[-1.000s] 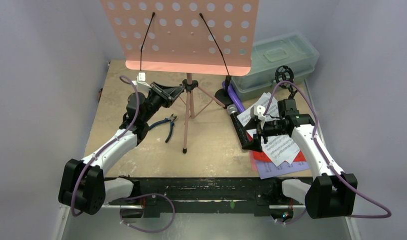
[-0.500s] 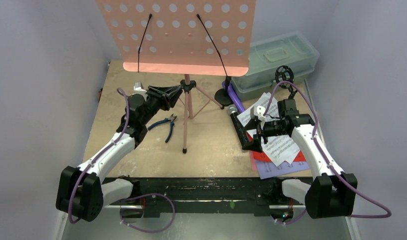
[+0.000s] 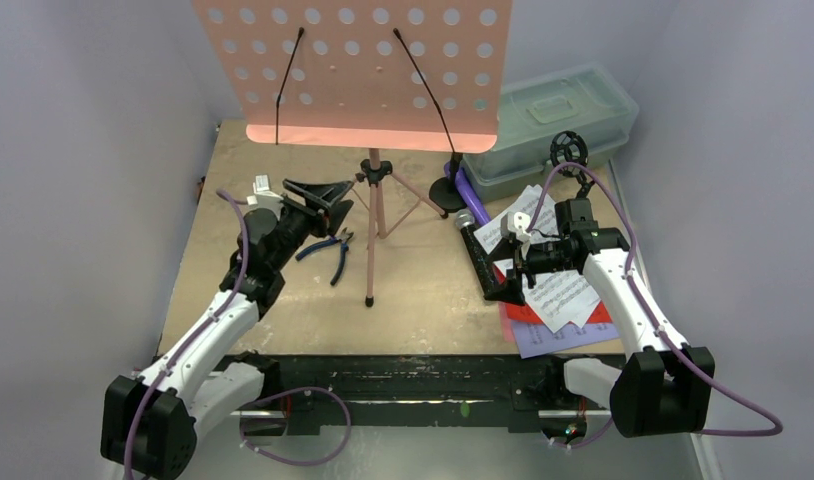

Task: Pack up the instrument practice props
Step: Unscrew the knob on the music stand.

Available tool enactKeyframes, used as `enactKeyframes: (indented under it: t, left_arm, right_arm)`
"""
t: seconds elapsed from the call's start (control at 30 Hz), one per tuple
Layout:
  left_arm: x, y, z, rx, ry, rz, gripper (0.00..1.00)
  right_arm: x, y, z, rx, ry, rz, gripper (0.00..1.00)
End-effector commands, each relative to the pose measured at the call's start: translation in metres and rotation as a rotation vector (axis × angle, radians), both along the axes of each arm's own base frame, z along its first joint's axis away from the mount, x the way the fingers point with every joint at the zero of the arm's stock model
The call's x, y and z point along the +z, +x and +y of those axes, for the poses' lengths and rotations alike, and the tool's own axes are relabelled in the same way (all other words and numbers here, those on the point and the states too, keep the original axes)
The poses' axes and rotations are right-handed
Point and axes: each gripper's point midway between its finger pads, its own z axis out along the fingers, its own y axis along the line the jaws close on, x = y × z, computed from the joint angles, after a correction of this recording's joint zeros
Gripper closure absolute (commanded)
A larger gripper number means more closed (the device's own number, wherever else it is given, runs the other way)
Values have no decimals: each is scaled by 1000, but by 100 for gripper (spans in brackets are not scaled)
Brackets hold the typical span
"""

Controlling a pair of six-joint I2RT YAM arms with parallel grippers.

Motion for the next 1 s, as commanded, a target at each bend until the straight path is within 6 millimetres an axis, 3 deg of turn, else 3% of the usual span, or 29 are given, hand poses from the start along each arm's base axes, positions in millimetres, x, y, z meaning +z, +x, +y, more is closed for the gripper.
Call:
enactKeyframes:
  t: [0.0, 0.07, 0.13, 0.17, 0.2, 0.3, 0.4, 0.57, 0.77, 0.97]
  left_arm:
    - [1, -16, 4, -22, 245, -240, 36]
    - [9, -26, 4, -36, 329, -370, 29]
    - [14, -34, 8, -17, 415, -472, 15]
    - [15, -37, 12, 0, 447, -497, 2]
    - [14, -38, 16, 22, 479, -512, 0]
    - [18, -47, 25, 72, 595, -637, 1]
    - [21, -55, 22, 51, 796, -809, 7]
    - [32, -52, 19, 22, 1062, -966, 8]
    - [57, -46, 18, 169, 1187, -1111, 9]
    - [72, -34, -3, 219, 1158, -1172, 12]
  right_arm:
    - [12, 3, 2, 13, 25, -32, 8]
    - [11, 3, 2, 13, 25, -32, 8]
    - [12, 3, 2, 14, 25, -34, 8]
    - [11, 3, 2, 14, 25, -32, 8]
    - [12, 3, 2, 14, 25, -33, 8]
    - [12, 3, 2, 15, 26, -34, 8]
    - [12, 3, 2, 16, 26, -34, 8]
    - [11, 4, 2, 16, 27, -28, 8]
    - [10, 4, 2, 18, 25, -24, 8]
    - [9, 4, 2, 17, 21, -22, 7]
